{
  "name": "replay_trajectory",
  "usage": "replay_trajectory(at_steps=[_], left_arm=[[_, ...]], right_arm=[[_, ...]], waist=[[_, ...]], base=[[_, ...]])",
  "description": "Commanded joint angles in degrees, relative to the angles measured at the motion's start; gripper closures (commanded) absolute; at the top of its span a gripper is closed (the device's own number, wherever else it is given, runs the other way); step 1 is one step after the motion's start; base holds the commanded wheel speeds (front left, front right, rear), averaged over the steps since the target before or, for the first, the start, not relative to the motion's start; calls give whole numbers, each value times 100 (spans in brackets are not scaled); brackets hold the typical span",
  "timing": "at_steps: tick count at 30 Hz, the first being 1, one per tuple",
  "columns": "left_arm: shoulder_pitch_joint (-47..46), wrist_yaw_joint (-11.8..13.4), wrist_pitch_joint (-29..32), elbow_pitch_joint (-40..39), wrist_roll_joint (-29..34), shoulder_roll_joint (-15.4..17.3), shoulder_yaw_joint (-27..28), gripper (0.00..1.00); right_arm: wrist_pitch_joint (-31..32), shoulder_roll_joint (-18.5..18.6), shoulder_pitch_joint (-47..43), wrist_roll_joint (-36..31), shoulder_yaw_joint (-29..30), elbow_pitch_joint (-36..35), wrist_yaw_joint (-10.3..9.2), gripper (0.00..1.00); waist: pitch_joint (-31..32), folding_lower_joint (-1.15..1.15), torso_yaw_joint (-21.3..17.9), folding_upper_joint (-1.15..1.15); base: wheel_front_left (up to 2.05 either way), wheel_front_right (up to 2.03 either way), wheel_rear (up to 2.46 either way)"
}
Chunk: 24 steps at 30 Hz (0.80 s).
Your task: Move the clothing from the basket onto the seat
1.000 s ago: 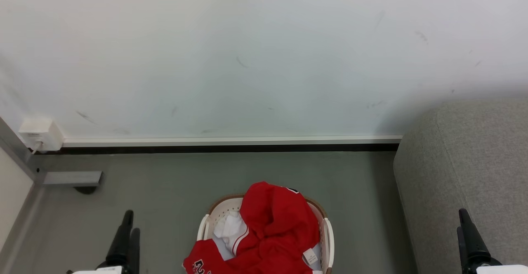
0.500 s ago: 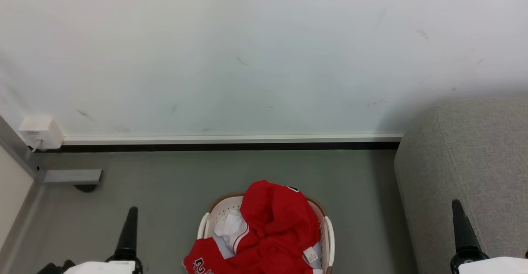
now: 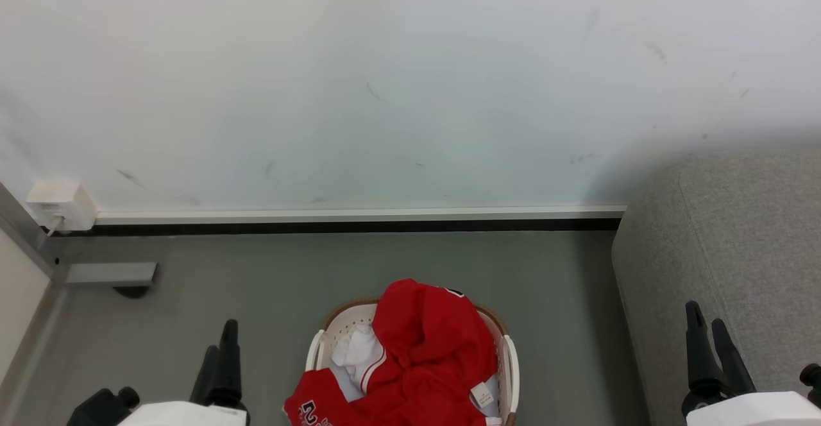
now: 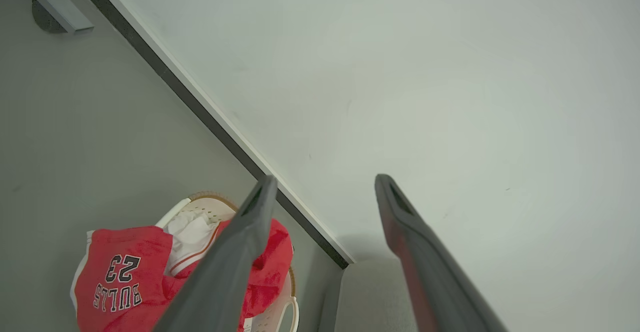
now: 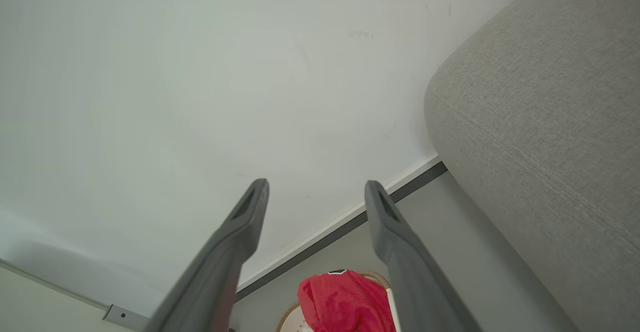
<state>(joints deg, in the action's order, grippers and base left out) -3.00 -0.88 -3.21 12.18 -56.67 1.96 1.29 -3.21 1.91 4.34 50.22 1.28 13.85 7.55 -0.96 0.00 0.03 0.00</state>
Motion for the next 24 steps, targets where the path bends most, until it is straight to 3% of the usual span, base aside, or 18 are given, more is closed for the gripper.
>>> replay_trajectory(at_steps=[1,14,24], left_arm=[[-15,0,-73,-76,262,62,-29,0],[35,160,-314,-143,1703,74,-94,0],[111,293,-469,-315,2453,79,-159,0]], right_arm=[[-72,57,109,-213,-21,-73,-4,0],[-310,71,156,-1161,-181,-14,-5,0],[-473,82,188,-1807,-256,27,-6,0]], waist=[[0,0,-2,0],[-20,0,20,0],[-23,0,37,0]], base=[[0,0,0],[0,0,0],[0,0,0]])
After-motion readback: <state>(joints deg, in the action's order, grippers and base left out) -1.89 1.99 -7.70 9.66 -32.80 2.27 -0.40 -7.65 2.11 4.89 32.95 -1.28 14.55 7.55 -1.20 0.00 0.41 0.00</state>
